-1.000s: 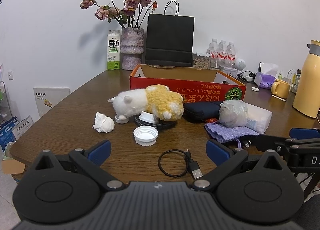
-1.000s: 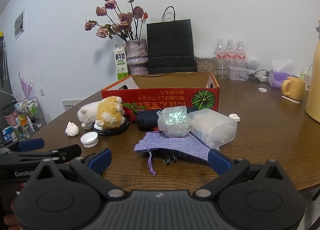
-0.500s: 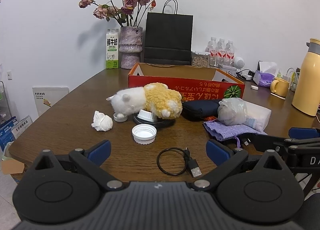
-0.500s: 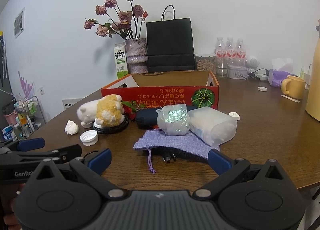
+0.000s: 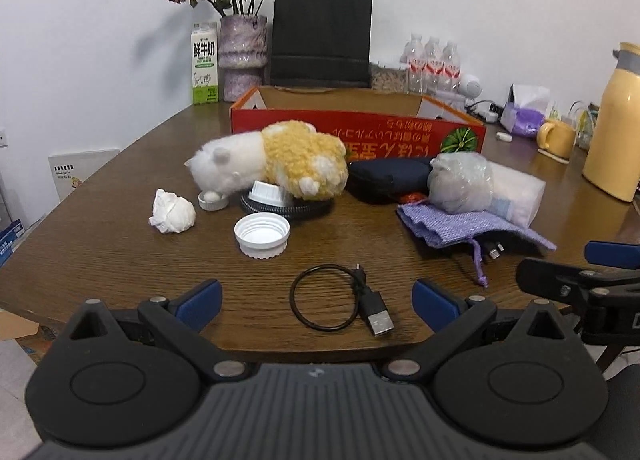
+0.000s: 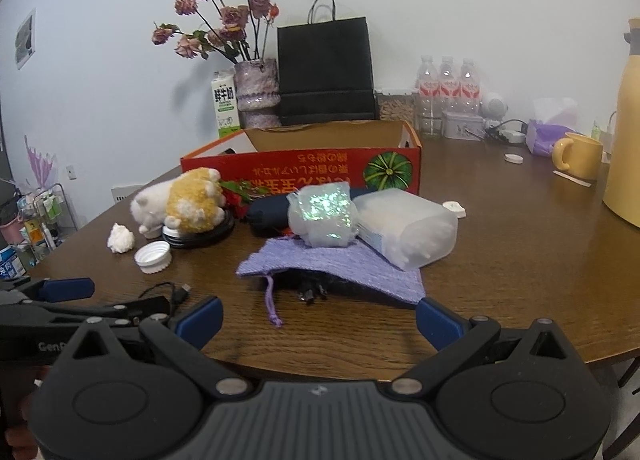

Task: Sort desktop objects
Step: 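Grasp the black USB cable with the left gripper while the right gripper grasps the iridescent plastic bag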

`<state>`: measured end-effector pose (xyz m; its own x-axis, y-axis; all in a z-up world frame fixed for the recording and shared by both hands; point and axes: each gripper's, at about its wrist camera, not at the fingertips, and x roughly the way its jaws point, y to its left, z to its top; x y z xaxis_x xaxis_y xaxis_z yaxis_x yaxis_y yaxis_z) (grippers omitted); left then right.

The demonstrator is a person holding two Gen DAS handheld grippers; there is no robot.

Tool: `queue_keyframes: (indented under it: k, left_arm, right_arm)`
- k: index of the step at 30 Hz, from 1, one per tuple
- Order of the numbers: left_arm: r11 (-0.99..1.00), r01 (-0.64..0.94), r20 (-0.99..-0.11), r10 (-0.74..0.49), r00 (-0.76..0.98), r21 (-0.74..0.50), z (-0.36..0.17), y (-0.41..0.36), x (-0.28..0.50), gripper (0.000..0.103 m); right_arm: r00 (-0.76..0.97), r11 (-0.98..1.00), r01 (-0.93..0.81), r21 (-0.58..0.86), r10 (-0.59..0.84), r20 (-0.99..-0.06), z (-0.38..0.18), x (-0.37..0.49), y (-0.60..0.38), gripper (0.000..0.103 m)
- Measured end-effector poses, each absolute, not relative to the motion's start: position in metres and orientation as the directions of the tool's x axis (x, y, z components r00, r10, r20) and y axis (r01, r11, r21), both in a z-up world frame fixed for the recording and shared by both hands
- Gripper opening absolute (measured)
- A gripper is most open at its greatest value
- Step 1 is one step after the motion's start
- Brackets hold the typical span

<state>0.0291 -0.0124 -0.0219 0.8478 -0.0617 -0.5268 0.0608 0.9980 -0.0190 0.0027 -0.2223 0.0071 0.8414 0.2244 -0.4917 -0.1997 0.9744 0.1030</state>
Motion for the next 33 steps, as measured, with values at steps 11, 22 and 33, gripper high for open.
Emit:
queue_keyframes:
  k: [11, 22, 33]
  left_arm:
    - [0.997, 0.082, -0.571, -0.064, 0.818, 0.006, -0.032, -0.019, 0.043, 0.076]
    - [0.993, 0.114, -0.553, -0.075, 0.830, 0.036, -0.027, -0.023, 0.042, 0.013]
    - [0.991, 0.128, -0.527, -0.093, 0.845, 0.031, -0.025, -0.022, 0.050, 0.013]
  right_arm:
    - [0.827, 0.976, -0.184, 0.117, 0.218, -0.518, -0.005, 0.016, -0.229, 0.103]
    - [0.832, 0.974, -0.202, 0.098, 0.224, -0.507, -0.004, 0.021, -0.227, 0.103]
    - [0.869, 0.967, -0.254, 0.018, 0.236, -0.435, 0.006, 0.059, -0.213, 0.098]
